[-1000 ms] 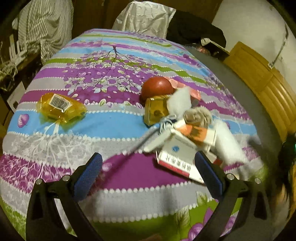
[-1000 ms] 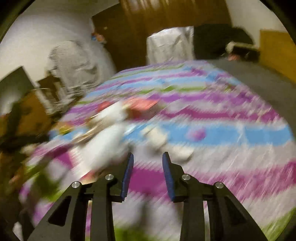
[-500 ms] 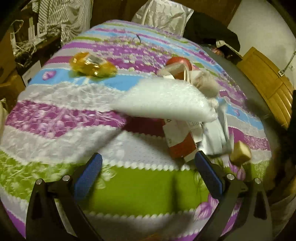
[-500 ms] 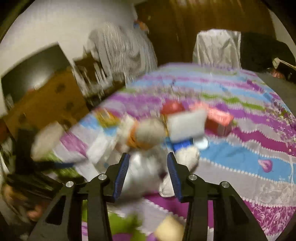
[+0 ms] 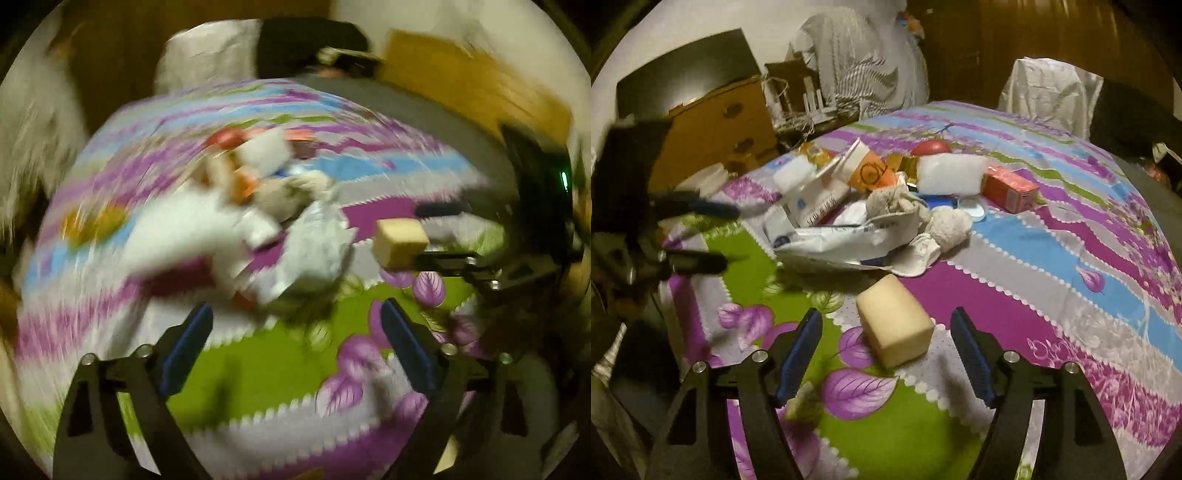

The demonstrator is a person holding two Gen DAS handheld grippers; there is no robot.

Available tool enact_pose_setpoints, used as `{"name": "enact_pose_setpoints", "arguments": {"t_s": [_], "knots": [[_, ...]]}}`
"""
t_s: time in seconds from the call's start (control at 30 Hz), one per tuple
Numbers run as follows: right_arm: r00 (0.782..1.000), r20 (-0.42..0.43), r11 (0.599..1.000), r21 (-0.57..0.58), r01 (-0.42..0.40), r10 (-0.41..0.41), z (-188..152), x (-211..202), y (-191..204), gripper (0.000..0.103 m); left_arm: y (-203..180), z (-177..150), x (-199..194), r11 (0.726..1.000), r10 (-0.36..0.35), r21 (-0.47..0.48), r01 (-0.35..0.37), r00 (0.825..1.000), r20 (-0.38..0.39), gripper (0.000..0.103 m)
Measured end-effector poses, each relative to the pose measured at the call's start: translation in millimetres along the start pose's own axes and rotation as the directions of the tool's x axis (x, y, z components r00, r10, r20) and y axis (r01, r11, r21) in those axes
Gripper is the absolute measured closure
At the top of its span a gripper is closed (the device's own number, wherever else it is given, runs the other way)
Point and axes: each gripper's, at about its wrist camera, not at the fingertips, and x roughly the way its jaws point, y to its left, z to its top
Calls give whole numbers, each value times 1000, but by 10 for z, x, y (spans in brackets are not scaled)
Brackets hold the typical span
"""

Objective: Collect trash
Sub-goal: 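Grasp the white-blue snack wrapper with the left gripper while the right gripper holds the sponge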

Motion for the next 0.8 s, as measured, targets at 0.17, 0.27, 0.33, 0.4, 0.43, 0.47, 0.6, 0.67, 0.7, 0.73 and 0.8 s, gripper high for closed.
{"name": "enact_pose_setpoints", "arguments": {"t_s": [0.17, 0.27, 0.33, 0.4, 0.43, 0.47, 0.6, 0.67, 0.7, 0.73, 0.8], "knots": [[1000, -18, 1000, -19, -11, 11, 54, 244, -36, 30, 2, 333, 353, 999, 21, 49, -19, 999, -43, 18], [1000, -29, 999, -40, -5, 4, 84, 347, -21, 32, -104, 429, 518, 991, 47, 127, -37, 996, -81, 30], [999, -38, 999, -50, -8, 6, 92, 401, -19, 40, -101, 456, 595, 990, 53, 132, -39, 993, -107, 41], [999, -43, 999, -51, -5, 3, 92, 429, -29, 54, -81, 452, 665, 991, 57, 129, -41, 991, -124, 41], [999, -42, 999, -45, -2, 0, 88, 432, -43, 59, -69, 435, 709, 991, 59, 130, -41, 988, -139, 41], [999, -40, 999, -40, -7, 6, 83, 426, -52, 61, -60, 406, 746, 990, 63, 132, -42, 986, -154, 41], [1000, -27, 1000, -27, 2, -3, 44, 360, -58, 63, -33, 325, 842, 992, 60, 123, -38, 982, -180, 47], [1000, -13, 1000, 3, 11, -11, 11, 297, -73, 64, -23, 333, 828, 995, 39, 96, -23, 984, -177, 51], [1000, -7, 1000, 23, 19, -19, -8, 266, -82, 64, -27, 341, 831, 996, 40, 87, -25, 984, -175, 51], [1000, -7, 999, 34, 23, -23, -22, 253, -88, 64, -36, 347, 837, 996, 45, 83, -31, 984, -173, 51], [999, -11, 998, 61, 35, -35, -75, 237, -76, 64, -53, 368, 856, 996, 57, 73, -46, 986, -159, 49]]}}
